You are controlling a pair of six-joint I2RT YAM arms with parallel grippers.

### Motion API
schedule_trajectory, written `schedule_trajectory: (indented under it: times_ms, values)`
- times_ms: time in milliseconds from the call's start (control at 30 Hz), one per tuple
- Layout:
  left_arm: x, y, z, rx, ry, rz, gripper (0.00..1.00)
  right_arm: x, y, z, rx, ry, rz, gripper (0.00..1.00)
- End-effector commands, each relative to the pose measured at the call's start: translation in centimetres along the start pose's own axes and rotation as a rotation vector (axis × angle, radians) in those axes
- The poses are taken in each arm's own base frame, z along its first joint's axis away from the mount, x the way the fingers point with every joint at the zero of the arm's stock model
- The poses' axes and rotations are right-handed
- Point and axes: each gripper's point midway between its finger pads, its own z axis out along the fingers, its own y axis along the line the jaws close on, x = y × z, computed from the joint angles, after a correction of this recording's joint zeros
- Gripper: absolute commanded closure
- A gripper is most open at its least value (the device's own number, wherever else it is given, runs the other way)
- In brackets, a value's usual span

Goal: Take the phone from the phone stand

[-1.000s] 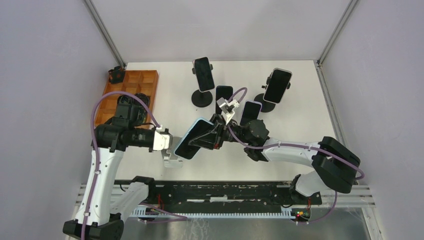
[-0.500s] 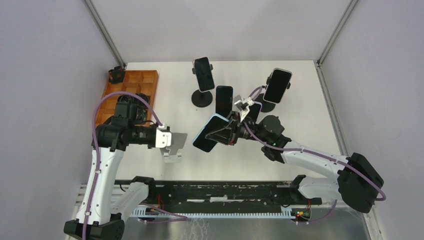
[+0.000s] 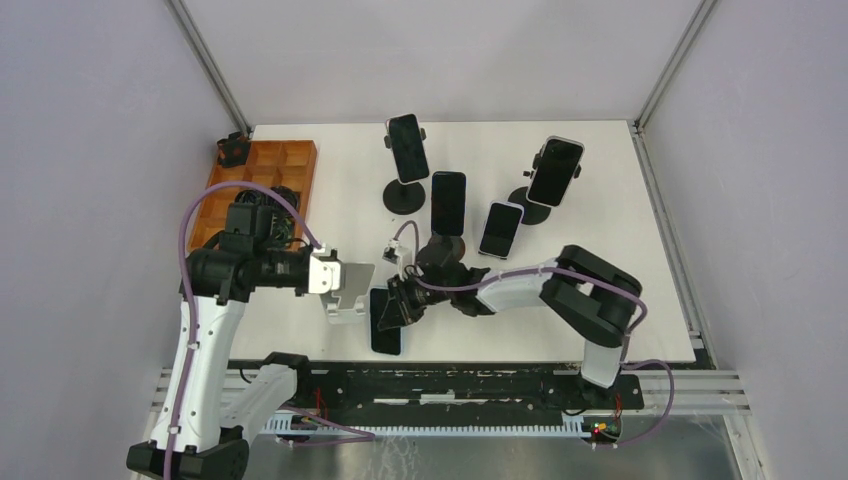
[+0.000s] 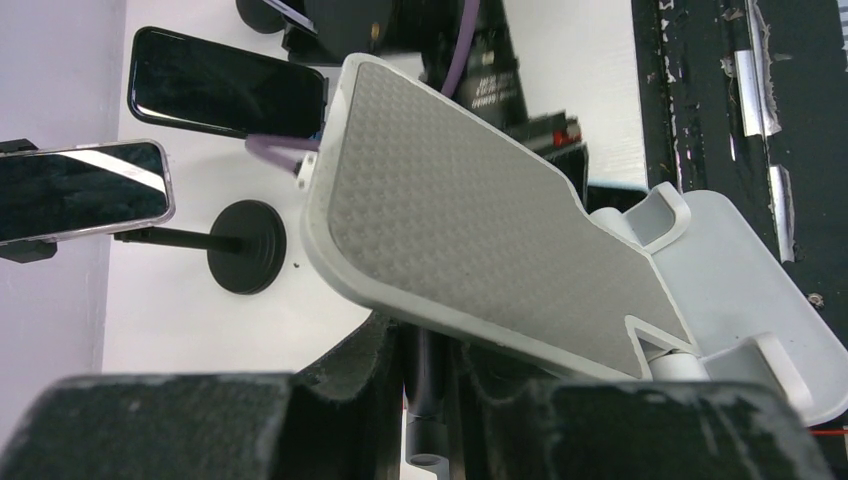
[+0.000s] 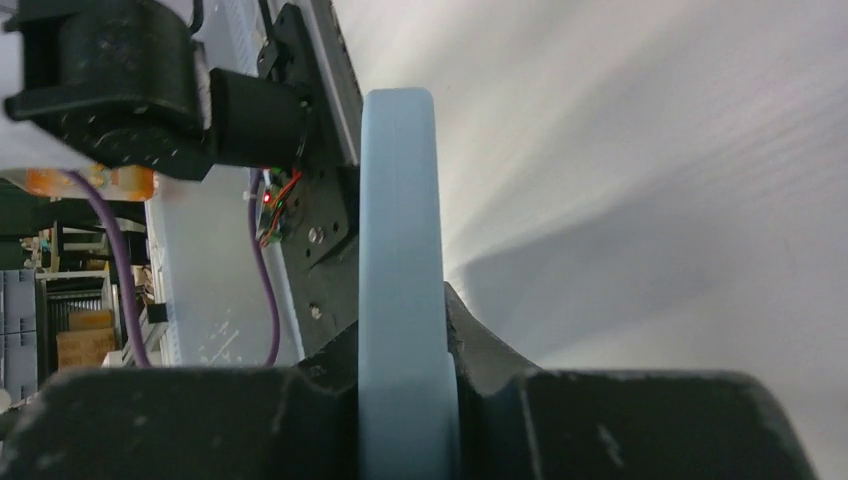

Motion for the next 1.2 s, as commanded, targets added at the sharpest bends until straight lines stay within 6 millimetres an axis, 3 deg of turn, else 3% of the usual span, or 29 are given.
schedule_trajectory:
  times_ms: [0,300,433,500,700,833,1067,1167]
  values:
    - [-2.1,0.0,-0.7,-0.015,-0.053,0.007,0.98,-4.8,2.2,2.4,-0.086,-0.078,-0.053,1.0]
    - [-2.0,-0.3,-0.5,-0.004,-0.062,0.004,0.98,-5.1,-0.4,6.1,-0.091,-0.086,0.059,1.0]
    - [-1.9,-0.4,-0.5,0.001,-0.057,0.01,0.98,-4.0,-2.4,6.5,-0.03,-0.062,0.086,0.76]
    - [-1.7,-0.6,-0.4,0.004,-0.055,0.019,0.98,-3.4,-3.6,5.9,0.029,-0.06,0.078,0.58]
    - [-1.6,-1.0,0.0,0.02,-0.076,0.021,0.98,-3.1,-6.0,4.8,0.183,-0.033,0.018,0.25]
    - [-1.6,-0.9,0.0,0.022,-0.077,0.019,0.98,-4.1,-7.5,3.6,0.333,-0.018,-0.028,0.02]
    - [-1.7,-1.1,0.1,0.027,-0.085,0.009,0.98,-7.3,-7.3,-0.7,0.519,-0.073,-0.129,0.02]
    - [-1.6,-1.1,0.2,0.033,-0.089,0.006,0.98,-9.0,-5.3,-2.6,0.515,-0.115,-0.183,0.02]
